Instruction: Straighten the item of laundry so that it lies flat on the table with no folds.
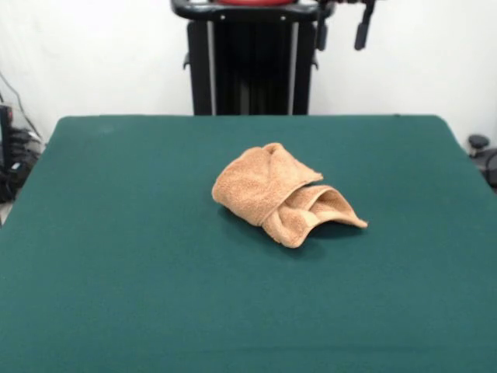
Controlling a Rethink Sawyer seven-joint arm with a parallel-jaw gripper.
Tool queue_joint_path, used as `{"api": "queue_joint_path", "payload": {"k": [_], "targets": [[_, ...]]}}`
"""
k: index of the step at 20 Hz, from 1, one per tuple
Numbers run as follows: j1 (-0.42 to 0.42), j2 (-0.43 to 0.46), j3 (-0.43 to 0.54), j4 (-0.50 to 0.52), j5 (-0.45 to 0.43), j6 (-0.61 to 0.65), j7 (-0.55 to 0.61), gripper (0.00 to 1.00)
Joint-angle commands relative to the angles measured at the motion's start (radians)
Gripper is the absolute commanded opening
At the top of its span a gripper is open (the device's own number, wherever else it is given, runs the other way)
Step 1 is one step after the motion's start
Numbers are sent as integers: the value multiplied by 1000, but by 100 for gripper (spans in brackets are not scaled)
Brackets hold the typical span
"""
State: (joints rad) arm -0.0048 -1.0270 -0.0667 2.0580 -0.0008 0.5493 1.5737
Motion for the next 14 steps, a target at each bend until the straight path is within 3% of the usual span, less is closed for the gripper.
{"api": "queue_joint_path", "payload": {"k": [1,14], "targets": [[22,89,2,-56,-7,-44,214,100],[85,140,-78,-199,20,77,273,100]]}}
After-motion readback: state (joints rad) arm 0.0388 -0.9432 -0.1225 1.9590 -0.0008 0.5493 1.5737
